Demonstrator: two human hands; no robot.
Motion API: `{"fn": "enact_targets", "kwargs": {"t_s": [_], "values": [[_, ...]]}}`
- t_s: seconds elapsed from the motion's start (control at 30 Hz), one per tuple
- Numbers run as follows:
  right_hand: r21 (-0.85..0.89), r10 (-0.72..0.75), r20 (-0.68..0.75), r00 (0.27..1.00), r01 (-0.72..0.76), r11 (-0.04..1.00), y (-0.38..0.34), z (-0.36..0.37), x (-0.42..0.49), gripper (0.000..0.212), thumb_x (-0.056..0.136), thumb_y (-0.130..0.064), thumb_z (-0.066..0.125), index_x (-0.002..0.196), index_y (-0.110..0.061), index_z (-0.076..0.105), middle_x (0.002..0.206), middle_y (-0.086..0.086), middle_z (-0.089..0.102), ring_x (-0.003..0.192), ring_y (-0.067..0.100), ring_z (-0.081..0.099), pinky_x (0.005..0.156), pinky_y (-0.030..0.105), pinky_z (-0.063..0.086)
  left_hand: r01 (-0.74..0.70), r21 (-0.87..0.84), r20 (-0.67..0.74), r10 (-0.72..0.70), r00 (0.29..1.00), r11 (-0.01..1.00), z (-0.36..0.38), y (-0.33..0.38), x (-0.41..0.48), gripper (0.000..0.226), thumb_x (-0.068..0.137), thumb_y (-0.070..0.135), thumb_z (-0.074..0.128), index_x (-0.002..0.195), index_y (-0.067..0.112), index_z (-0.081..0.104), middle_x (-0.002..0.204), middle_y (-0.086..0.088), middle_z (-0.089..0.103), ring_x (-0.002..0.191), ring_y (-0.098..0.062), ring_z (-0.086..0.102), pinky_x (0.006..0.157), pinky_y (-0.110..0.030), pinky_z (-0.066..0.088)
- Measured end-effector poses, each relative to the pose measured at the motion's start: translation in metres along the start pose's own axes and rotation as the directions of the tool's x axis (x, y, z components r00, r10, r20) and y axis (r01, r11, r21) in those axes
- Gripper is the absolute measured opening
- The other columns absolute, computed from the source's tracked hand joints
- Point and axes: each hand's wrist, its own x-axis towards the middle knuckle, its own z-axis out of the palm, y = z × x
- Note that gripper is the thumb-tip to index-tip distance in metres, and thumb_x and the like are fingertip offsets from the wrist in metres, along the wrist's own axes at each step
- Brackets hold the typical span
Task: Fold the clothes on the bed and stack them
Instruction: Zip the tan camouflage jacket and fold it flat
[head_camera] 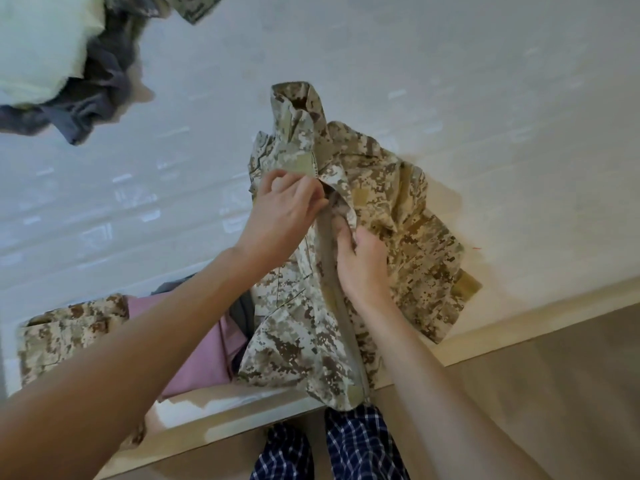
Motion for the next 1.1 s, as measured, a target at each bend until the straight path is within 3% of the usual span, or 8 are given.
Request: {"fn": "enact_targets", "kwargs": {"t_s": [0.27,0.37,0.47,0.6,0.7,0.83,0.97,1.1], "values": [[-0.030,0.040,0.098,0.994,-0.038,0.999,0.005,-0.012,-0.016,0.045,0.097,-0.032,0.048,0.056,-0.017,0.033,0.050,-0.006,0.030,0.040,0.005,0.024,0.041,0.017,0.024,0.048,0.042,-0.054,-0.046,0.997,0.998,0.003,0.004,0.009,0.021,0.098,0.021,0.049,0.094,0.004,0.060,0.096,-0.007,0.069,0.104,-0.026,0.060,0.102,-0.047,0.031],[-0.032,-0.034,0.027,0.999,0.035,0.999,-0.002,-0.020,-0.009,0.013,0.090,-0.019,0.058,0.079,-0.015,0.054,0.060,-0.008,0.048,0.043,0.007,0.039,0.043,0.023,0.036,-0.014,-0.023,-0.066,0.012,0.998,1.000,0.000,0.008,0.002,0.019,0.097,0.019,0.052,0.091,0.003,0.061,0.094,-0.008,0.069,0.095,-0.028,0.064,0.093,-0.044,0.039],[-0.132,-0.181,0.020,0.983,0.183,0.974,-0.021,-0.023,0.010,0.038,0.085,-0.017,0.064,0.122,-0.019,0.055,0.092,-0.009,0.060,0.071,0.001,0.056,0.067,0.012,0.048,-0.096,-0.011,-0.095,0.094,0.991,0.995,-0.005,0.010,-0.006,0.014,0.093,0.014,0.058,0.089,0.001,0.063,0.095,-0.011,0.070,0.093,-0.028,0.066,0.085,-0.044,0.045],[-0.316,-0.338,0.075,0.938,0.344,0.884,-0.037,-0.024,0.032,0.023,0.090,-0.010,0.059,0.112,-0.009,0.066,0.103,0.004,0.065,0.081,0.006,0.049,0.077,0.003,0.040,-0.172,-0.019,-0.095,0.169,0.981,0.985,-0.012,0.005,-0.014,0.018,0.093,0.020,0.058,0.092,0.003,0.065,0.099,-0.009,0.069,0.098,-0.027,0.065,0.085,-0.042,0.045],[-0.358,-0.377,0.138,0.916,0.401,0.843,-0.037,-0.025,0.032,0.017,0.089,-0.008,0.059,0.104,-0.005,0.067,0.097,0.006,0.066,0.077,0.009,0.052,0.064,0.007,0.036,-0.096,-0.063,-0.101,0.089,0.991,0.993,-0.024,-0.005,-0.004,0.030,0.093,0.029,0.054,0.114,0.009,0.061,0.124,-0.008,0.061,0.118,-0.026,0.054,0.101,-0.040,0.034],[-0.407,-0.464,0.160,0.871,0.486,0.773,-0.042,-0.026,0.028,0.006,0.087,-0.012,0.065,0.086,-0.006,0.064,0.077,-0.001,0.059,0.065,0.011,0.050,0.059,0.015,0.035,-0.111,0.045,0.232,0.098,0.968,0.993,-0.040,-0.027,0.028,0.059,0.089,0.038,0.056,0.141,0.017,0.039,0.144,-0.005,0.044,0.141,-0.022,0.027,0.117,-0.043,-0.003],[-0.258,-0.314,0.015,0.949,0.307,0.916,-0.040,-0.028,0.028,0.018,0.096,-0.016,0.050,0.080,-0.011,0.054,0.063,-0.005,0.054,0.043,0.000,0.047,0.044,0.015,0.039,-0.159,-0.058,0.343,0.169,0.924,0.986,-0.062,-0.041,0.044,0.022,0.088,0.031,0.064,0.100,0.014,0.071,0.090,0.000,0.058,0.097,-0.027,0.058,0.097,-0.034,0.034],[0.029,0.047,-0.084,0.995,-0.044,0.999,-0.035,-0.032,0.034,0.032,0.100,-0.024,0.039,0.069,-0.019,0.039,0.059,-0.006,0.036,0.039,0.002,0.031,0.041,0.012,0.030,-0.154,-0.062,0.263,0.165,0.951,0.986,-0.062,-0.046,0.022,0.017,0.090,0.023,0.063,0.094,0.010,0.073,0.089,-0.008,0.063,0.085,-0.028,0.060,0.088,-0.034,0.040]]}}
